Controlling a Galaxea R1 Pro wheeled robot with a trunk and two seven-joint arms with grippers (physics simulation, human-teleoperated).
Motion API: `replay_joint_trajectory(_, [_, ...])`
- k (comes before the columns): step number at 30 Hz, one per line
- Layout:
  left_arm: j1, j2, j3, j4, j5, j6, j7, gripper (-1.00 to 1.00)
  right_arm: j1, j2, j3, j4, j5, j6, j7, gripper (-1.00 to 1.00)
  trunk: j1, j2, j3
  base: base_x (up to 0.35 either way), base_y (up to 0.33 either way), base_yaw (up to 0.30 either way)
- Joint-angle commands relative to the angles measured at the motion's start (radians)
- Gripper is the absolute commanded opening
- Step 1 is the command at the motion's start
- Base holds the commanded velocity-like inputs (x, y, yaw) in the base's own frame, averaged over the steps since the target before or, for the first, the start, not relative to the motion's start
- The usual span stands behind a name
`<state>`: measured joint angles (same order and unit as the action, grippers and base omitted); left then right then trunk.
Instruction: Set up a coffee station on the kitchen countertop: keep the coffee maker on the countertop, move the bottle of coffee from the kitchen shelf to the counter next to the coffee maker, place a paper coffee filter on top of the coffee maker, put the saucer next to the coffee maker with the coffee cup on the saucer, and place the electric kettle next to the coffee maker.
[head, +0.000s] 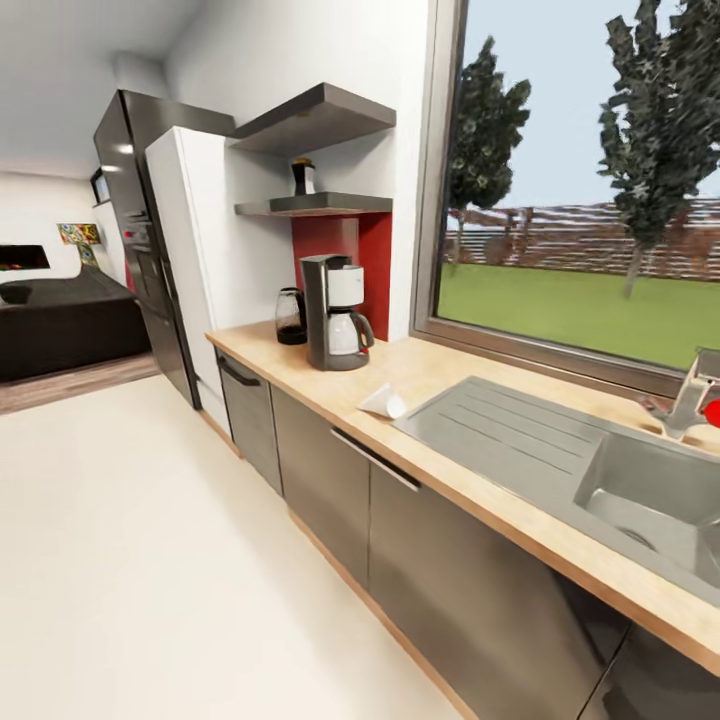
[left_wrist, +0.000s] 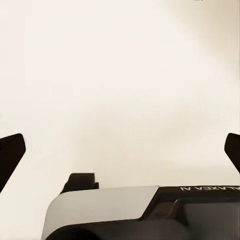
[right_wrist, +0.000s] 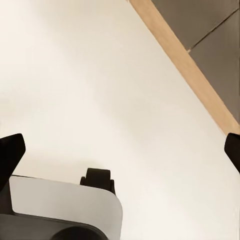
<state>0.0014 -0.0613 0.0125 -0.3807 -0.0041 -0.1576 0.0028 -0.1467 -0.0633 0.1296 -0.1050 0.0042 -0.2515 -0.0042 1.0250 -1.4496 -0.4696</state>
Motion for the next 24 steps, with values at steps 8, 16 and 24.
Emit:
replay_joint_trajectory(8, [0.000,-0.001,0.001,-0.001,0.000,-0.002,0.000,1.00,-0.001,-0.001,0.005,0.001,0.000,-0.003,0.000,1.00,0.000,0.000,-0.001,0.000,0.000,0.272])
replay_joint_trajectory(16, [0.000,0.000,0.001,-0.001,0.000,-0.002,0.000,1.00,-0.001,0.000,0.005,0.001,0.000,-0.003,0.000,1.00,0.000,0.000,-0.001,0.000,0.000,0.272])
replay_joint_trajectory(24, [0.000,0.000,0.001,-0.001,0.000,-0.002,0.000,1.00,-0.001,-0.001,0.005,0.001,0.000,-0.003,0.000,1.00,0.000,0.000,-0.001,0.000,0.000,0.272])
